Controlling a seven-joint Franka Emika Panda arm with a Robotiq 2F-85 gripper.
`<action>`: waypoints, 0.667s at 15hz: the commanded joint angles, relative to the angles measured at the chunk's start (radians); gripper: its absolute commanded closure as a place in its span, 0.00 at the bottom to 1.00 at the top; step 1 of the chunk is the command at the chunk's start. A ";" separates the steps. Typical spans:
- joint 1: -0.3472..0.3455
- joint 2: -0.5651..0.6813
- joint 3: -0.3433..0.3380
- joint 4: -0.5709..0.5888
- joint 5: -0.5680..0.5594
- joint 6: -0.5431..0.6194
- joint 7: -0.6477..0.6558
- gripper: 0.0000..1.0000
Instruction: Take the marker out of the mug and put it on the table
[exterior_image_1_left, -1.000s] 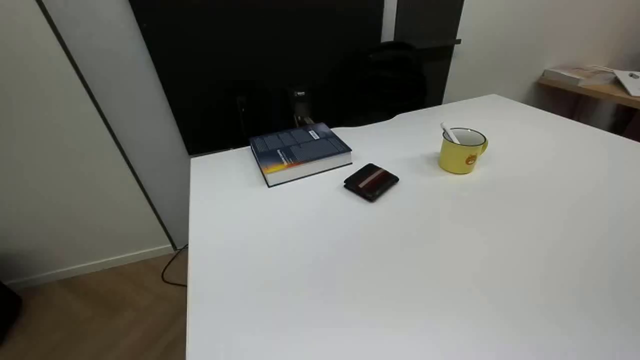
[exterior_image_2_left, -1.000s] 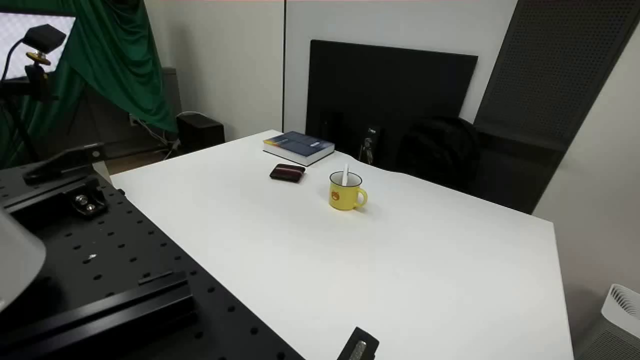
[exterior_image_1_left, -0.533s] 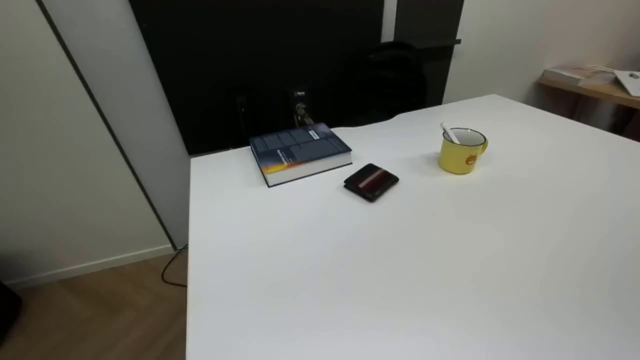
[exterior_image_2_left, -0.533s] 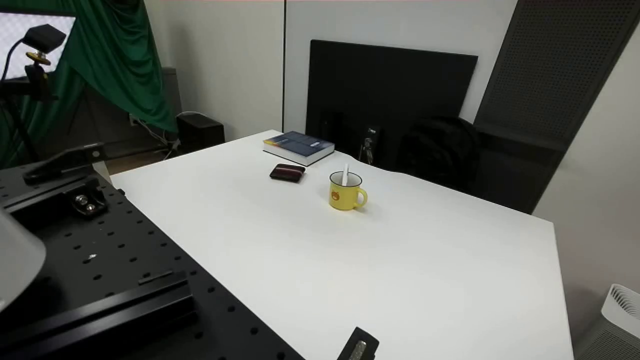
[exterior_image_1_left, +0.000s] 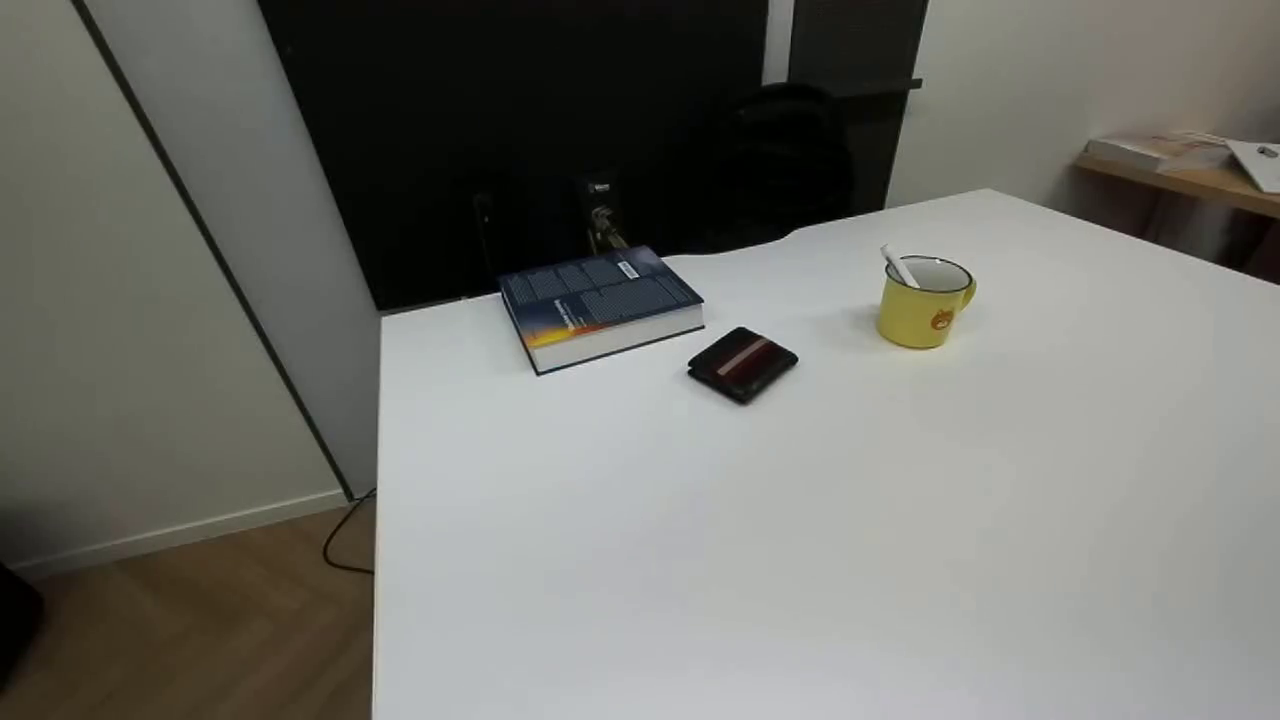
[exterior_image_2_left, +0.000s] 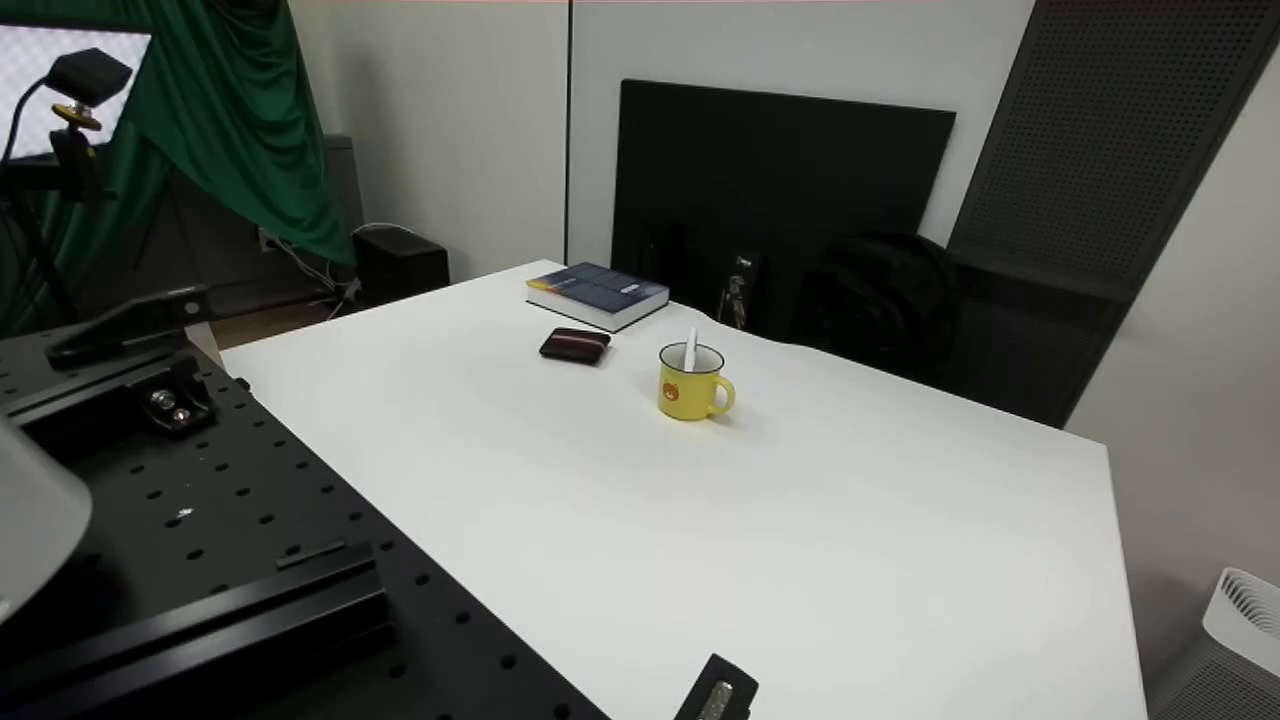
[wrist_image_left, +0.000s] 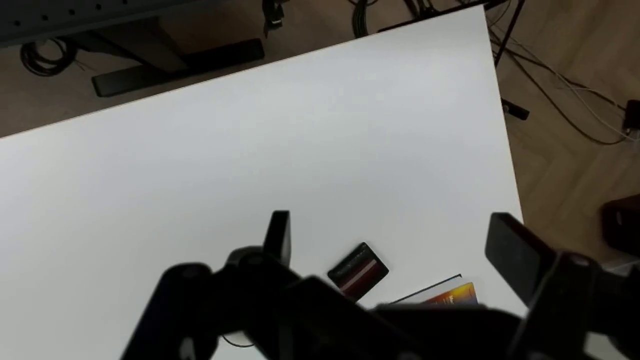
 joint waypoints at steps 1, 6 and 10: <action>-0.004 0.010 0.006 -0.002 -0.104 -0.036 -0.070 0.00; -0.018 0.032 -0.004 0.004 -0.301 -0.069 -0.206 0.00; -0.033 0.045 -0.026 -0.007 -0.409 0.014 -0.280 0.00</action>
